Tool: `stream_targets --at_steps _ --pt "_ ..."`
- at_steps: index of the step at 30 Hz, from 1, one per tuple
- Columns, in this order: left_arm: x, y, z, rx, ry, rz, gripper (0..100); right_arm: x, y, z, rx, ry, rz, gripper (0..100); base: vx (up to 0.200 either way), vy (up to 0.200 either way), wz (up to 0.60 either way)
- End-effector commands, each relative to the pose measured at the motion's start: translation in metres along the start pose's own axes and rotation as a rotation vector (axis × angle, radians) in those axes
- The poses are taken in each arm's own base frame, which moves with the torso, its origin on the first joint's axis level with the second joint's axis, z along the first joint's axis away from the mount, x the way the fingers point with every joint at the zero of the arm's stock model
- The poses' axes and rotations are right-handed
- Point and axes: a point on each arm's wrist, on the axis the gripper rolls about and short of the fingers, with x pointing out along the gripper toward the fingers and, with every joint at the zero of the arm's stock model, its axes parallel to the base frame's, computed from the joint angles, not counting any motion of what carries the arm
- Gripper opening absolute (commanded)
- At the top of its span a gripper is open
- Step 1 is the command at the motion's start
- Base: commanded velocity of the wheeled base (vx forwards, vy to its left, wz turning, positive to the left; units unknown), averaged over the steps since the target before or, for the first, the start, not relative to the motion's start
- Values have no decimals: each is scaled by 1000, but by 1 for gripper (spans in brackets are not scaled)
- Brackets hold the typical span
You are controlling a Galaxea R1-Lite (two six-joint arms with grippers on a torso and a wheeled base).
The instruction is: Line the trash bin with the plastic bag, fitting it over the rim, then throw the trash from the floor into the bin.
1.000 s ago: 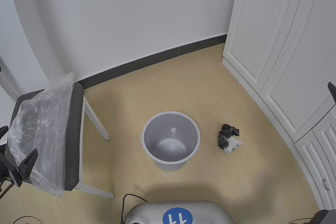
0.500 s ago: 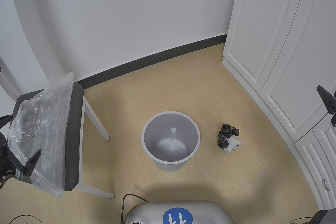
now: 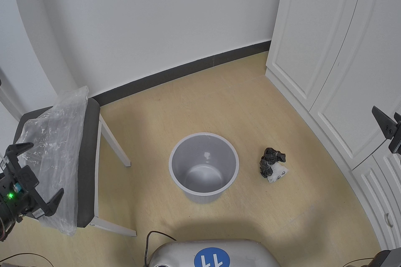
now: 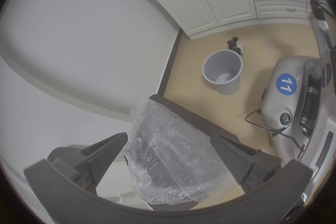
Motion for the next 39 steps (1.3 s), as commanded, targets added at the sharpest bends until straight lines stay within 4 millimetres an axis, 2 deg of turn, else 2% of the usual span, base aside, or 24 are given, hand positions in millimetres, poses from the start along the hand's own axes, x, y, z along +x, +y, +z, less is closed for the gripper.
stream_targets --at_steps 1,13,18,39 --pt "23 -13 13 81 48 -82 100 4 1 -4 -16 22 1 100 0 0 0" --pt "32 -23 15 142 137 -85 100 7 2 -9 -37 49 -1 100 0 0 0" --pt "37 -35 5 176 189 -113 100 6 1 -13 -60 62 -3 100 0 0 0" --pt "40 -61 -13 248 253 -202 100 5 1 -13 -73 57 -2 100 0 0 0"
